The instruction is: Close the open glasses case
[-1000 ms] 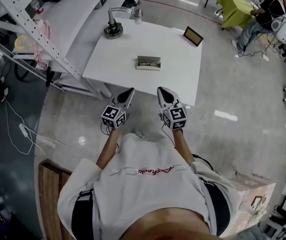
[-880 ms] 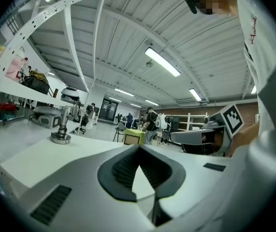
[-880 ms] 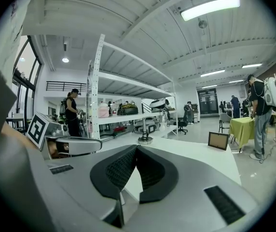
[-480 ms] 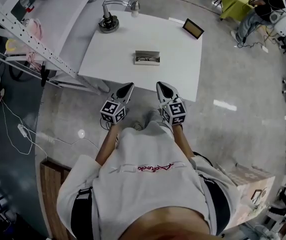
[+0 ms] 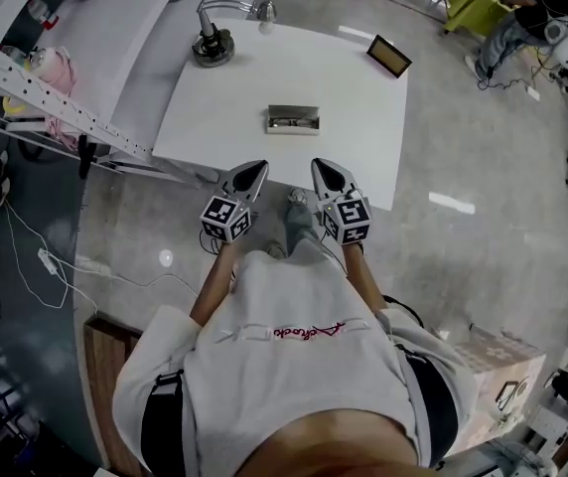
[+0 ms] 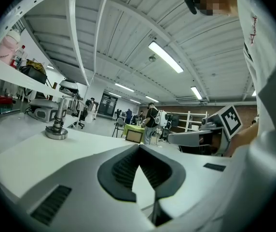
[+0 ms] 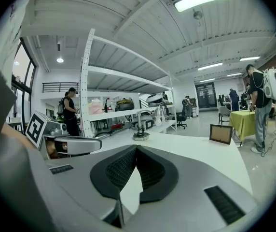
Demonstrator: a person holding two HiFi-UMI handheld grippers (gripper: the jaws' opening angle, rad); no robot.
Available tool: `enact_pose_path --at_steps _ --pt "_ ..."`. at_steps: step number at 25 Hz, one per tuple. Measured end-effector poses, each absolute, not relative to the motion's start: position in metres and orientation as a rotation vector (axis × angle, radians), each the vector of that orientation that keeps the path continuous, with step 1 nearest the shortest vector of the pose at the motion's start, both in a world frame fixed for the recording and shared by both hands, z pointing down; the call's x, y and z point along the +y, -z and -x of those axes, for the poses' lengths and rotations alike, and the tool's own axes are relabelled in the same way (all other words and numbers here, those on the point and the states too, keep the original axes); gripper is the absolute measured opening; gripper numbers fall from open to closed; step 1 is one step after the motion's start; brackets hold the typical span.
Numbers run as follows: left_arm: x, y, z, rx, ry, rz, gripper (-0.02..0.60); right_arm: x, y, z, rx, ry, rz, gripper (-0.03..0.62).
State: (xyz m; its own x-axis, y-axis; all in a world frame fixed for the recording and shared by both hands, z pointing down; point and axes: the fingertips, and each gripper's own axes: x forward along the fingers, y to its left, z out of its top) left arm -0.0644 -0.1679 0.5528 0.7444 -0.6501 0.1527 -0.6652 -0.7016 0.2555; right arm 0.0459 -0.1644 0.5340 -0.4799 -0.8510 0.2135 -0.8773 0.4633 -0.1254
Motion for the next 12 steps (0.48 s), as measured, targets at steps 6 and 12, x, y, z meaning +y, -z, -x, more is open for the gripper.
enact_pose_path --at_steps 6,12 --pt "-0.206 -0.561 0.053 -1.015 -0.090 -2.640 0.028 -0.202 -0.545 -0.053 -2.586 -0.360 -1.515 0.011" --pt "-0.249 -0.567 0.044 -1.017 -0.114 -2.630 0.028 -0.244 -0.555 -0.060 -2.585 -0.411 -1.494 0.011"
